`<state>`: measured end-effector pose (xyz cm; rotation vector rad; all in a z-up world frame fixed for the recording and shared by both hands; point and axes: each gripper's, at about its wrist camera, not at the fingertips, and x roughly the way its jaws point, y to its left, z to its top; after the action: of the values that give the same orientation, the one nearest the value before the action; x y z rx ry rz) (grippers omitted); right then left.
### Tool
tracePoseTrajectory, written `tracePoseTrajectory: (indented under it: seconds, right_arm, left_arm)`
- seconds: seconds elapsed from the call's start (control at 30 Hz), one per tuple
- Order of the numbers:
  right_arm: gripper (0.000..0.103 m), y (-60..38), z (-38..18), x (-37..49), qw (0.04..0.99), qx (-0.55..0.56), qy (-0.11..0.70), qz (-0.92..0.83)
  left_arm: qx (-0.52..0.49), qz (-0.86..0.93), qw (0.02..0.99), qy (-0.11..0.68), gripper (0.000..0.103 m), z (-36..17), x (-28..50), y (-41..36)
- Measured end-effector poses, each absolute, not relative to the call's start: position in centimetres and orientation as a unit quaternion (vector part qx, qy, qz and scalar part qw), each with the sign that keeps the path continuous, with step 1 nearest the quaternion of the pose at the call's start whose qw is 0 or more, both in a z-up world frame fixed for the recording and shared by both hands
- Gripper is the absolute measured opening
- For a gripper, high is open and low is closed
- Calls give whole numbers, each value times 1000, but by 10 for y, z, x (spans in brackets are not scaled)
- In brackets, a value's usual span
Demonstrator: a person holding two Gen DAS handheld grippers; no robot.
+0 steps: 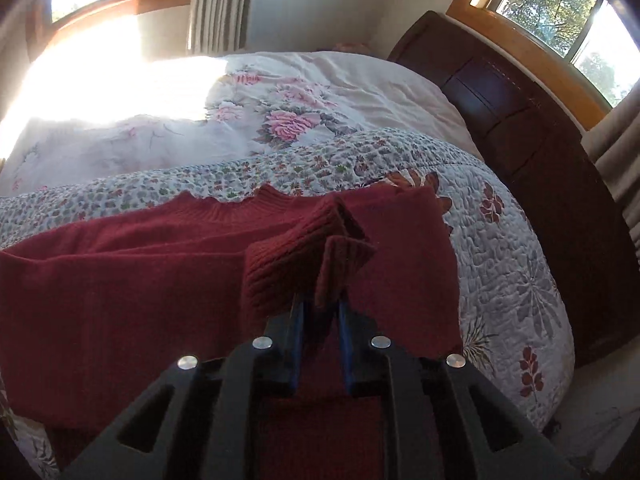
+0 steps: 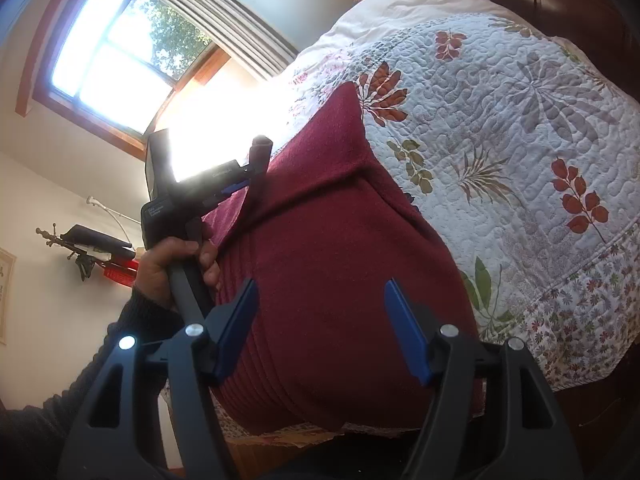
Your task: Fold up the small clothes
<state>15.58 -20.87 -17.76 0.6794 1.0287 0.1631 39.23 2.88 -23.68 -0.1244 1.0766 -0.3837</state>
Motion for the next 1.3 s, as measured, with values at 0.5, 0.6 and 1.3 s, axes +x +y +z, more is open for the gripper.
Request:
tracePoseTrajectory:
  seconds: [0.5, 0.6, 1.3]
  right_arm:
    - [64, -186, -277, 407, 667, 417, 565, 248]
    - [61, -180, -299, 435, 649, 417, 591, 237]
    - [6, -174, -150, 453, 740, 281, 519, 323]
  left_arm:
    - [-264, 27, 830, 491, 76, -201, 197, 239]
    - [-311, 91, 808, 493, 76, -216, 149, 266]
    - [-356, 91, 782, 504, 76, -235, 153, 253]
